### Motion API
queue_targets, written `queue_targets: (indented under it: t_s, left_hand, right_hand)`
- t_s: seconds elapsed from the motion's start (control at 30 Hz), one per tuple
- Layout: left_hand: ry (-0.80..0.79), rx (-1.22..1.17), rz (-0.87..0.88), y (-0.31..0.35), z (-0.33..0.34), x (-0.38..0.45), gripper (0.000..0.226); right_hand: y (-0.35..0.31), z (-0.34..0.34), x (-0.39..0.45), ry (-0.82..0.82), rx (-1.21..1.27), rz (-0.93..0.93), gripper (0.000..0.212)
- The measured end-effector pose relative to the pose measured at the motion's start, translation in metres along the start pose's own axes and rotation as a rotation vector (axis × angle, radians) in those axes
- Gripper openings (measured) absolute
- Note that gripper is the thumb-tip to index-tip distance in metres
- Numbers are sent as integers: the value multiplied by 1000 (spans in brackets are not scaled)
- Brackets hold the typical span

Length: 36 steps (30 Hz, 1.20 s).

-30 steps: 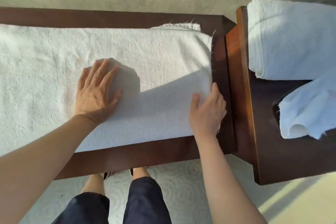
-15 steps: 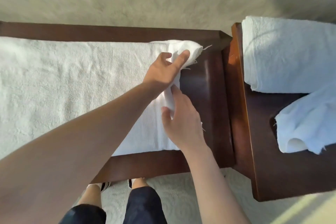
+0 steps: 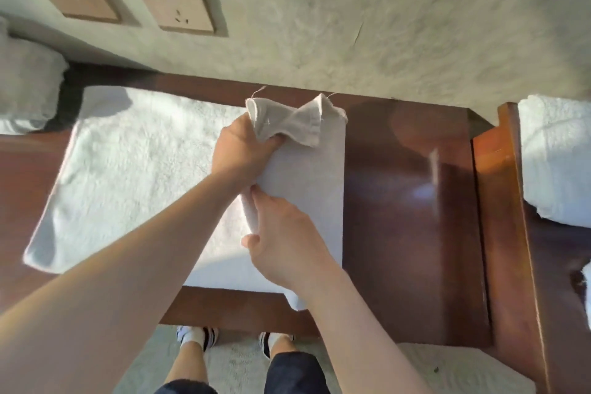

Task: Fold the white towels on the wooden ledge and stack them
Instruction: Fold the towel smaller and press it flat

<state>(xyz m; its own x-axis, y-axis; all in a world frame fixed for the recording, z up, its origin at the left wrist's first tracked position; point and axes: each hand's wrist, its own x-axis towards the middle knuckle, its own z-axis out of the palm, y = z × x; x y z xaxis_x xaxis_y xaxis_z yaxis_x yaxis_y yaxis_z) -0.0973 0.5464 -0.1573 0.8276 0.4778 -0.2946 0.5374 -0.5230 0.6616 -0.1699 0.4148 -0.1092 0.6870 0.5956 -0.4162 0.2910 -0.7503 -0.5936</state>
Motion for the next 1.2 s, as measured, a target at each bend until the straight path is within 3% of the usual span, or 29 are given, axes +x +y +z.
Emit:
queue_targets:
  t_s: [0.1,0.2,0.43,0.6,0.73,0.8,0.9,0.97,1.03,1.2]
  left_hand:
    - [165,-29,4,-33,-39,9,42]
    - [162,-162,73,-59,-84,14,39]
    - [187,-173,128,-121,-192,50,19]
    - [160,-78,-61,-170,-215,85,24]
    - [23,-173,-232,-206,-208,100,53]
    - [28,-184,-145,-216,-208,97,62]
    - [142,-132,92,-236,-210,64,53]
    - [280,-67,236,-250,-199,27,42]
    - [262,-32,333,-259,-179,-12,39]
    - [54,378,346,-284,-130,-61,65]
  right_hand:
    - [-41,14,11,-23,-16,-8,56]
    - [-85,28,23,-28,4,-17,49]
    - [-193,81,74,-28,219,0,69]
    - [-223,146,127,-6,291,64,72]
    - [-224,192,152,-73,335,175,79]
    - [-218,197,151,-110,356,161,71]
    - [-201,186,148,-46,481,149,48]
    - [-185,170,154,177,417,189,33]
    - [-173,152,170,322,281,236,32]
    - [-162,121,230,251,-257,46,38]
